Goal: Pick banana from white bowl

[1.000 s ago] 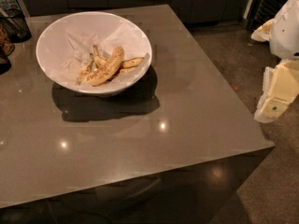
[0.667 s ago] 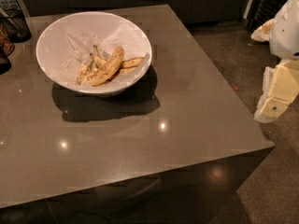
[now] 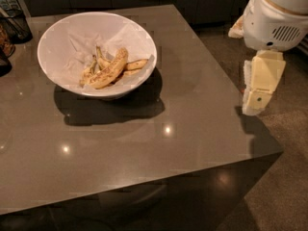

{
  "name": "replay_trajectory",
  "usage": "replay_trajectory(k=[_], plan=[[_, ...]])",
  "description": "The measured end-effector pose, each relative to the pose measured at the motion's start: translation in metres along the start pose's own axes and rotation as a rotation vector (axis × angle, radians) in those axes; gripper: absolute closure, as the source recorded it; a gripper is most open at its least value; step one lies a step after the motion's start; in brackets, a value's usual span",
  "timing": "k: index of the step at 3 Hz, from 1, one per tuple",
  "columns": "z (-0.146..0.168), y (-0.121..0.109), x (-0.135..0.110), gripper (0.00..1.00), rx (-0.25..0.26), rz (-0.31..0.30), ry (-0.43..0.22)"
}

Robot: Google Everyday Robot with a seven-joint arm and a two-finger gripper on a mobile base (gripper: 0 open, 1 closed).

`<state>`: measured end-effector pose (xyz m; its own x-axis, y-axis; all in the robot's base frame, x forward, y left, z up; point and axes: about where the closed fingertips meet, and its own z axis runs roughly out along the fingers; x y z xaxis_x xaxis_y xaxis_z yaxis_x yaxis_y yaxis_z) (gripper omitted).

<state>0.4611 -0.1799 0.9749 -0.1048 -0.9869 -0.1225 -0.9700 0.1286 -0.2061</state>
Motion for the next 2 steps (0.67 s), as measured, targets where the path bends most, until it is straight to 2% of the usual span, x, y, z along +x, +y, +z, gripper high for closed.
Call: replay_trajectory(k=[1, 2], plan=[[-0.001, -0.004, -0.002, 0.0, 0.019, 0.0, -0.009], [-0.007, -0.033, -0.025, 0.0, 0.068, -0.066, -0.033]])
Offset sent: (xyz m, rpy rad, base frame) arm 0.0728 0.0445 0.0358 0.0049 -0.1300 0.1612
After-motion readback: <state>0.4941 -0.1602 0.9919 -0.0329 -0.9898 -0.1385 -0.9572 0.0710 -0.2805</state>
